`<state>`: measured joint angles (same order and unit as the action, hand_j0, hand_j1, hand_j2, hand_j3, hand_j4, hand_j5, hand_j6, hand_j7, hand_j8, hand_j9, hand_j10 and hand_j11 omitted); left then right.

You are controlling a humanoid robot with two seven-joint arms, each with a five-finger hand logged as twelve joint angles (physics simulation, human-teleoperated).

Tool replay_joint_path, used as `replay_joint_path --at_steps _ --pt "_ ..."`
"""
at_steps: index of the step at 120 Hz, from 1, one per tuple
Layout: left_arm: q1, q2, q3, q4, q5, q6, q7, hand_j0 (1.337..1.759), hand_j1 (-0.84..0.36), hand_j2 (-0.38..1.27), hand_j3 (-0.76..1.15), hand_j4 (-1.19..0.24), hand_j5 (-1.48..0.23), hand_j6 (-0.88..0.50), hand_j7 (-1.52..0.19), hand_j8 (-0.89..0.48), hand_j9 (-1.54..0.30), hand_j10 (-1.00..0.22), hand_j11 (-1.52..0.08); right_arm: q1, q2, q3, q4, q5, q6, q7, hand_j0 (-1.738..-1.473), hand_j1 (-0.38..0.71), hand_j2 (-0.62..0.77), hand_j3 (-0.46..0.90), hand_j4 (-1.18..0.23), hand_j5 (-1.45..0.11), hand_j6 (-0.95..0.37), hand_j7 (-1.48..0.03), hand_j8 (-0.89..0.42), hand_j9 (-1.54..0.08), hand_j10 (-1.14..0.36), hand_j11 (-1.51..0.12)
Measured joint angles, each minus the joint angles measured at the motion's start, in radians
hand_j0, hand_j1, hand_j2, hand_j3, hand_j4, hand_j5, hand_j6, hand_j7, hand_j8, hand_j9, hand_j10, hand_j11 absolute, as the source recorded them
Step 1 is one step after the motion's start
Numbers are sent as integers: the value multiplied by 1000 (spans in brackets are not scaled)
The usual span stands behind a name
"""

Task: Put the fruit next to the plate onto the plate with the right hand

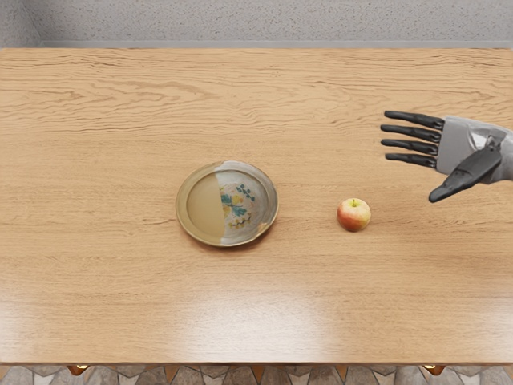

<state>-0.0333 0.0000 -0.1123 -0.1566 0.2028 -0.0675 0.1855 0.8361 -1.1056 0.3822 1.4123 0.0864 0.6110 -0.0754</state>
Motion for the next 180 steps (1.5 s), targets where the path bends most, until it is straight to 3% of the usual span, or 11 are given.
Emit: replay_joint_path --at_steps 29,49,64,74,88,106,134,151,180 --pt "0 0 0 0 0 0 0 1658 55 49 0 -245 -318 -245 -318 -245 -318 -245 -318 8 -27 9 48 -49 0 0 -1658 -305 -5 0 -36 -49 -35 -50 -36 -49 -37 -49" --pt "1 0 0 0 0 0 0 1658 55 49 0 -245 -318 -245 -318 -245 -318 -245 -318 18 -80 53 203 -286 -19 68 -1658 -305 -5 0 -37 -50 -37 -50 -37 -49 -38 -49" --pt "1 0 0 0 0 0 0 1658 55 49 0 -245 -318 -245 -318 -245 -318 -245 -318 15 -89 55 248 -398 -188 77 -1658 -305 -5 0 -38 -50 -39 -50 -39 -50 -39 -50" --pt "1 0 0 0 0 0 0 1658 55 49 0 -245 -318 -245 -318 -245 -318 -245 -318 12 -49 43 259 -479 -343 55 -1658 -306 -5 0 -39 -50 -40 -50 -40 -50 -40 -50" --pt "1 0 0 0 0 0 0 1658 55 49 0 -245 -318 -245 -318 -245 -318 -245 -318 14 25 -3 269 -595 -537 -37 -1658 -305 -5 0 -41 -51 -42 -50 -41 -50 -41 -50" --pt "1 0 0 0 0 0 0 1658 55 49 0 -245 -318 -245 -318 -245 -318 -245 -318 16 127 -58 283 -707 -723 -226 -1658 -304 -5 0 -43 -53 -45 -52 -44 -53 -43 -52" --pt "1 0 0 0 0 0 0 1658 55 49 0 -245 -318 -245 -318 -245 -318 -245 -318 59 291 -160 288 -789 -993 -467 -1658 -303 -5 0 -43 -53 -45 -52 -44 -53 -43 -53" --pt "1 0 0 0 0 0 0 1658 55 49 0 -245 -318 -245 -318 -245 -318 -245 -318 150 379 -244 288 -795 -1126 -518 -1658 -303 -6 0 -43 -53 -44 -52 -43 -52 -43 -52" --pt "0 0 0 0 0 0 0 1658 55 49 0 -245 -318 -245 -318 -245 -318 -245 -318 255 448 -369 287 -796 -1211 -534 -1658 -302 -6 0 -42 -52 -43 -52 -42 -52 -42 -52"
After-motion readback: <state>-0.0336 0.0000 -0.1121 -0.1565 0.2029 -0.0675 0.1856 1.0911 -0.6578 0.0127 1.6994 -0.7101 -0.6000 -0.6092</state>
